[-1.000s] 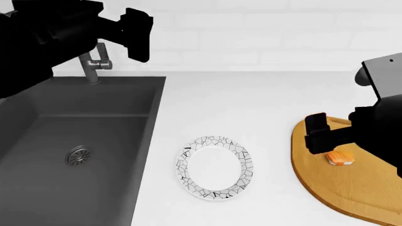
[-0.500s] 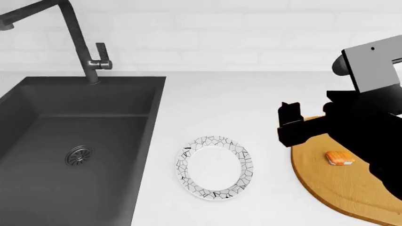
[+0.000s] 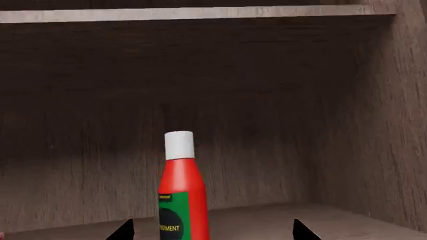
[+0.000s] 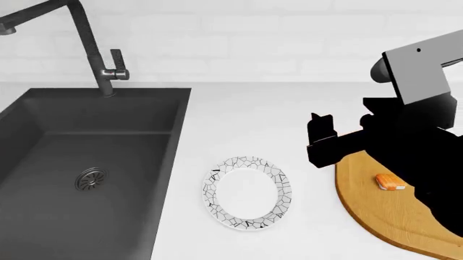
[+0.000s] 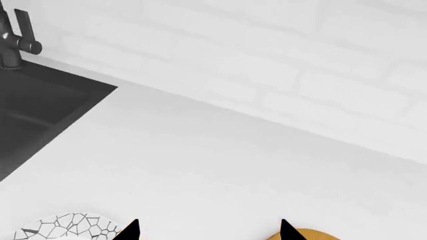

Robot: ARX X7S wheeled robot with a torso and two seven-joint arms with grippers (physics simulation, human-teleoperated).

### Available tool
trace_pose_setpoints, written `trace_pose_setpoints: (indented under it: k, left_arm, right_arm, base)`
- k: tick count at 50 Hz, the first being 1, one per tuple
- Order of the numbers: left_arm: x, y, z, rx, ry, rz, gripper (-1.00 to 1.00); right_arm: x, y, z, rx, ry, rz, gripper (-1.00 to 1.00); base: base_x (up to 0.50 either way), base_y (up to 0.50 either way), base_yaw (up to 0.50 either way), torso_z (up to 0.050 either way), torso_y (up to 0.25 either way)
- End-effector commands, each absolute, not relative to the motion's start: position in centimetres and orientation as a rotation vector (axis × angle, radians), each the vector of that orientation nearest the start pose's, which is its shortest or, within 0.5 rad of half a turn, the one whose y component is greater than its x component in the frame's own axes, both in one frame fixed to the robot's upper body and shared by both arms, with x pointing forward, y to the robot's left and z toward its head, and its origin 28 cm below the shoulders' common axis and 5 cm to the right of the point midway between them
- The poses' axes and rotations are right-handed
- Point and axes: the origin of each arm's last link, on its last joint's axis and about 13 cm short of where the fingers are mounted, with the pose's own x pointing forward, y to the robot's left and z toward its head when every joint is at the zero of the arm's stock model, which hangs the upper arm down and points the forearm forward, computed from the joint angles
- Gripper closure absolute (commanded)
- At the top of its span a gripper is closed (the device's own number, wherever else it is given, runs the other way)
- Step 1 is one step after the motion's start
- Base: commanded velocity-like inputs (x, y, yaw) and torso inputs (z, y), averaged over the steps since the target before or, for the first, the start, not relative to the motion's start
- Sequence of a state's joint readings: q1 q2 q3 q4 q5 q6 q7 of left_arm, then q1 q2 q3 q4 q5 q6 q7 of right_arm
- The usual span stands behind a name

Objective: Pick the sushi from the plate and place it on the cutting board. Then pick the condiment bottle from the cabinet and place it next to the cutting board.

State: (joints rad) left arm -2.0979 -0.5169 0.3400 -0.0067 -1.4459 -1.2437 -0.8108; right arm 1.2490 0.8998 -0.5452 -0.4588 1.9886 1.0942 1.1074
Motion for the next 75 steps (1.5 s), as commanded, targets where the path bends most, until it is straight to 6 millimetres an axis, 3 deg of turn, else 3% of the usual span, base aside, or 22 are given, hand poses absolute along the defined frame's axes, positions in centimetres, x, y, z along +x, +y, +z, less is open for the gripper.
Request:
trace_pose_setpoints:
  k: [1, 9, 17, 38, 75]
  left_arm:
    - [19.0, 22.8, 56.3, 0.061, -0.565, -0.041, -1.0]
    - [20.8, 22.4, 58.9, 0.045, -0.547, 0.012, -1.0]
    - [22.8, 21.7, 59.9, 0.031, -0.499, 0.034, -1.0]
    - [27.2, 20.2, 58.7, 0.007, -0.393, 0.075, -1.0]
    - [31.3, 20.2, 56.5, 0.013, -0.339, 0.136, -1.0]
  right_arm:
    - [20.3, -13.5, 29.5, -0.211, 0.254, 0.209, -1.0]
    - [20.2, -13.7, 29.0, -0.203, 0.249, 0.221, -1.0]
    - [20.1, -13.7, 28.8, -0.202, 0.25, 0.232, -1.0]
    - [19.6, -14.0, 28.2, -0.209, 0.269, 0.25, -1.0]
    - [20.5, -14.1, 27.7, -0.196, 0.314, 0.251, -1.0]
  base:
    - [0.0, 0.0, 0.0, 0.0, 0.0]
    - [0.0, 0.0, 0.0, 0.0, 0.0]
    - [0.0, 0.0, 0.0, 0.0, 0.0]
    - [0.0, 0.0, 0.0, 0.0, 0.0]
    - [0.0, 0.0, 0.0, 0.0, 0.0]
